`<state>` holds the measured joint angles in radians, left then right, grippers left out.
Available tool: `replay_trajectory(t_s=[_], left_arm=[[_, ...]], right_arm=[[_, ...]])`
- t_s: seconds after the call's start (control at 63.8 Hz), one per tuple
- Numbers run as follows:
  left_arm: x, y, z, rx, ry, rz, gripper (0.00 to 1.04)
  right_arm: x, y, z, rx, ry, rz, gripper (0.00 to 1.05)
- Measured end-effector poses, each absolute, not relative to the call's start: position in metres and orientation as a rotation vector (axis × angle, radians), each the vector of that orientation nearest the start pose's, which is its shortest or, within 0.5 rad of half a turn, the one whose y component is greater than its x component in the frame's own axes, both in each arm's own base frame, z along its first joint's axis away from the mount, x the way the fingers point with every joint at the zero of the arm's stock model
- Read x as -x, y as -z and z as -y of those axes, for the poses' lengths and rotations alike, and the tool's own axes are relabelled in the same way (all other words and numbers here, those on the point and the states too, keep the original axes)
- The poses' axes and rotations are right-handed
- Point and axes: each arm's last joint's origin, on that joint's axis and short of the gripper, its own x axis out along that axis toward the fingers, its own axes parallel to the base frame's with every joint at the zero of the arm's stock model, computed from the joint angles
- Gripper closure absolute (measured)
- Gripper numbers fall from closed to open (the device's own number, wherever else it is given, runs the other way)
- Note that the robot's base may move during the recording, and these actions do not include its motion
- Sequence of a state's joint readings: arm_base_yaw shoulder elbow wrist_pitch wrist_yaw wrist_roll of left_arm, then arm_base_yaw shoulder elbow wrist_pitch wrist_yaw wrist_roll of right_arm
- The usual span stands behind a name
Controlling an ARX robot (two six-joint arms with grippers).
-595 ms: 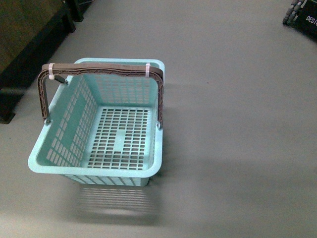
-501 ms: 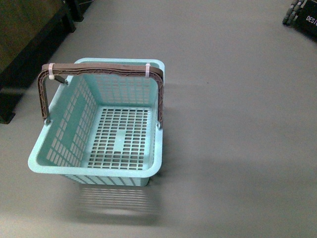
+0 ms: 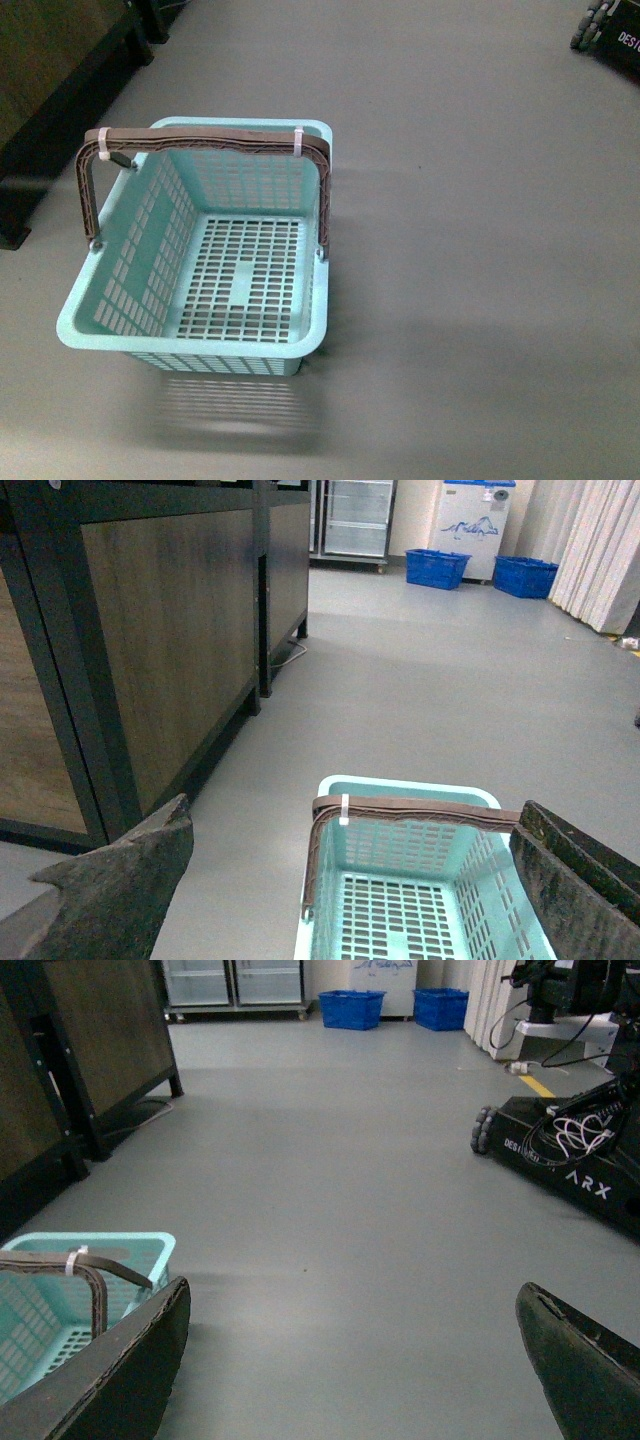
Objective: Pick mango and avocado into basket
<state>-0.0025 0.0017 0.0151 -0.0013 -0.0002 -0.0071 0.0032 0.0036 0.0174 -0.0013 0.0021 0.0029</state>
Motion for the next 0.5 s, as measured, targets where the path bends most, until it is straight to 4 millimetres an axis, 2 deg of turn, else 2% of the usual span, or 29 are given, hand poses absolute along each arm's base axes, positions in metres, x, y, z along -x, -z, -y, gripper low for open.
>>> replay_trajectory(t_s=[0.047,0.141,0.298,0.392,0.501], left_arm=[[-0.097,-0.167,0.001,0.065,0.045,-0.043,0.08],[-0.101,-0.163,0.006,0.352,0.079,-0.223,0.08],[-0.123,-0.177,0.010,0.738,0.040,-0.254,0.08],[-0.155,-0.177,0.011,0.976,-0.033,-0.273,0.08],[-0.193,-0.167,0.015,1.142,-0.104,-0.313,0.08]], right_arm=[[-0.097,-0.169,0.000,-0.003,-0.001,0.012,0.09],[-0.097,-0.169,0.000,-0.003,-0.001,0.012,0.09],[-0.097,-0.169,0.000,-0.003,-0.001,0.012,0.09],[-0.097,-0.169,0.000,-0.003,-0.001,0.012,0.09],[-0.097,-0.169,0.000,-0.003,-0.001,0.012,0.09]])
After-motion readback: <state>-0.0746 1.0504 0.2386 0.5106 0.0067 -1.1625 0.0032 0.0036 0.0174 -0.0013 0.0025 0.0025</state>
